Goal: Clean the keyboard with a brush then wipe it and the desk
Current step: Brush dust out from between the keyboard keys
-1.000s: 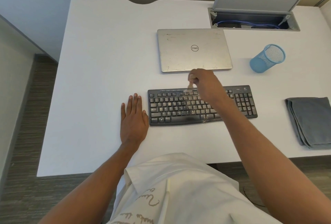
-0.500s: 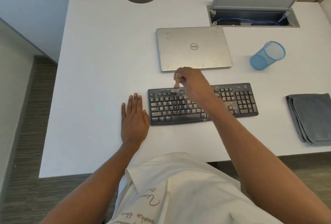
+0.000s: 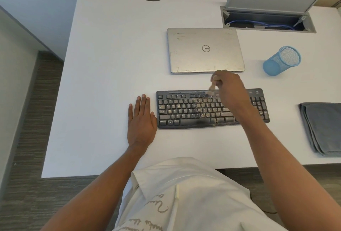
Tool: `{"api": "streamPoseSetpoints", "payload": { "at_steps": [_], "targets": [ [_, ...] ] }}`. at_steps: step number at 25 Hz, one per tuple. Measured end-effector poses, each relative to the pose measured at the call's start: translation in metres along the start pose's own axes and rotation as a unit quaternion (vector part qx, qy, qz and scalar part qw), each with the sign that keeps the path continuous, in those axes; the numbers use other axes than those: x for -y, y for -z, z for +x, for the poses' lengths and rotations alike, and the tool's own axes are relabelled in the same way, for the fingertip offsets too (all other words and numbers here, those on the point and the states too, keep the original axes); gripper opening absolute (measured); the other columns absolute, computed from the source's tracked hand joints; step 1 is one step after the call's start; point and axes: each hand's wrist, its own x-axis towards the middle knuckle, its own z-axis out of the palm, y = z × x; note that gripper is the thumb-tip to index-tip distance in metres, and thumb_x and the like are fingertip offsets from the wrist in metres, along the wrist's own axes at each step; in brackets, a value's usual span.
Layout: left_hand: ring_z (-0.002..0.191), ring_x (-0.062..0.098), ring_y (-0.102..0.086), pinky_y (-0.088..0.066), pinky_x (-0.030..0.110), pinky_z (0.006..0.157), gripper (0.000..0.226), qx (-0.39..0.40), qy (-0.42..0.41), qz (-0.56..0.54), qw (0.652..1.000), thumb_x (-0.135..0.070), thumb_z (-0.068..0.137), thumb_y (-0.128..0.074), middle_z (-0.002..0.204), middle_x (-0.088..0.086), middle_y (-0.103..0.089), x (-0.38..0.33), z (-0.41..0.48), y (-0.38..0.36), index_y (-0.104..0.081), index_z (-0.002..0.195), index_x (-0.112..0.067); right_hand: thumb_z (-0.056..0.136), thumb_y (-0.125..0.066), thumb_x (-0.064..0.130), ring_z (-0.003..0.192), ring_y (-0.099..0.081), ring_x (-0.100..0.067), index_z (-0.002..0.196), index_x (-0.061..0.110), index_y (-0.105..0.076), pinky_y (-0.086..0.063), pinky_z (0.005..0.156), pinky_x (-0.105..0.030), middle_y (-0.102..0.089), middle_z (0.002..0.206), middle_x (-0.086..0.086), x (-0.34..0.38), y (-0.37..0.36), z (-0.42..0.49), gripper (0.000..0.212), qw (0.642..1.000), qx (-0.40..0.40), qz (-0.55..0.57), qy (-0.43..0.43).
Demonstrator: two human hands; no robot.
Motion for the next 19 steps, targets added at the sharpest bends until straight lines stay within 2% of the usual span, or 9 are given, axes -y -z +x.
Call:
{"api": "streamPoseSetpoints", "payload": {
  "at_steps": [1,3,4,6,8,10,13,16,19],
  "targets": [
    [0.164,0.023,-0.014,-0.007,0.049,0.134,0.061,0.0,0.0,0.0,1.0,-0.028,0.11,-0.021,0.175,0.009,-0.024,0.0,0.0,0.0,-0.028,0.166,-0.007,0.098,-0.042,-0.01,0.067,-0.059,0.003,0.1,-0.003,-0.062,-0.038,0.053,-0.004,-0.065,0.101,-0.015,0.008,-0.007,-0.002,0.021,1.0,0.007,0.022,0.018],
    [0.164,0.023,-0.014,-0.006,0.048,0.134,0.061,0.002,0.0,0.001,1.0,-0.029,0.11,-0.02,0.175,0.009,-0.023,0.0,0.0,0.0,-0.027,0.167,-0.007,0.101,-0.044,-0.003,0.055,-0.051,-0.002,0.099,0.001,-0.065,-0.034,0.045,-0.011,-0.066,0.096,-0.012,0.024,-0.026,-0.002,0.022,0.998,0.02,0.03,0.059],
    [0.164,0.023,-0.014,-0.006,0.048,0.134,0.062,0.004,0.001,0.001,1.0,-0.03,0.11,-0.019,0.176,0.008,-0.022,0.0,0.0,0.0,-0.027,0.167,-0.007,0.1,-0.045,-0.003,0.054,-0.045,-0.005,0.099,0.0,-0.065,-0.033,0.046,-0.016,-0.067,0.094,-0.016,0.031,-0.036,-0.002,0.021,0.997,0.03,0.026,0.074],
    [0.165,0.022,-0.013,-0.006,0.048,0.134,0.062,0.005,0.002,0.0,1.0,-0.03,0.11,-0.019,0.176,0.008,-0.022,0.0,0.0,0.001,-0.026,0.167,-0.008,0.093,-0.046,-0.009,0.065,-0.043,-0.011,0.1,-0.005,-0.064,-0.034,0.056,-0.025,-0.066,0.101,-0.025,0.036,-0.049,-0.001,0.02,0.994,0.062,-0.012,0.087],
    [0.164,0.022,-0.013,-0.005,0.048,0.134,0.061,0.004,0.001,-0.002,1.0,-0.03,0.11,-0.02,0.176,0.008,-0.022,0.0,0.0,0.001,-0.027,0.167,-0.008,0.094,-0.047,-0.011,0.076,-0.052,-0.015,0.102,0.001,-0.065,-0.039,0.063,-0.021,-0.067,0.101,-0.016,0.033,-0.046,-0.005,0.023,0.994,0.061,-0.043,0.084],
    [0.164,0.022,-0.013,-0.005,0.047,0.134,0.061,0.001,0.002,-0.001,1.0,-0.029,0.11,-0.02,0.176,0.008,-0.022,0.001,0.0,0.001,-0.027,0.167,-0.008,0.096,-0.048,-0.012,0.079,-0.058,-0.013,0.102,0.006,-0.065,-0.038,0.06,-0.011,-0.065,0.098,-0.006,0.02,-0.033,-0.008,0.025,0.996,0.048,-0.045,0.068],
    [0.164,0.022,-0.013,-0.006,0.048,0.134,0.061,-0.001,0.002,-0.002,1.0,-0.028,0.11,-0.021,0.176,0.008,-0.023,0.0,0.0,0.0,-0.027,0.167,-0.008,0.089,-0.045,-0.017,0.076,-0.062,-0.018,0.094,0.01,-0.062,-0.046,0.06,-0.026,-0.063,0.091,-0.004,-0.007,-0.01,-0.007,0.033,0.998,0.019,-0.056,0.023],
    [0.164,0.022,-0.013,-0.006,0.048,0.134,0.06,-0.002,0.002,-0.002,1.0,-0.028,0.11,-0.022,0.176,0.007,-0.023,0.0,-0.001,0.0,-0.027,0.167,-0.008,0.082,-0.043,-0.016,0.066,-0.056,-0.014,0.088,0.009,-0.058,-0.049,0.057,-0.022,-0.06,0.086,-0.007,-0.017,-0.001,-0.004,0.029,0.999,0.001,-0.054,-0.006],
    [0.164,0.023,-0.014,-0.007,0.048,0.134,0.06,-0.003,0.0,0.001,1.0,-0.028,0.11,-0.023,0.175,0.008,-0.024,0.0,0.0,0.0,-0.028,0.166,-0.007,0.09,-0.044,-0.013,0.07,-0.054,-0.011,0.093,0.005,-0.062,-0.039,0.056,-0.02,-0.065,0.095,-0.011,0.005,-0.011,-0.006,0.026,1.0,-0.004,-0.016,0.018]
  ]
}}
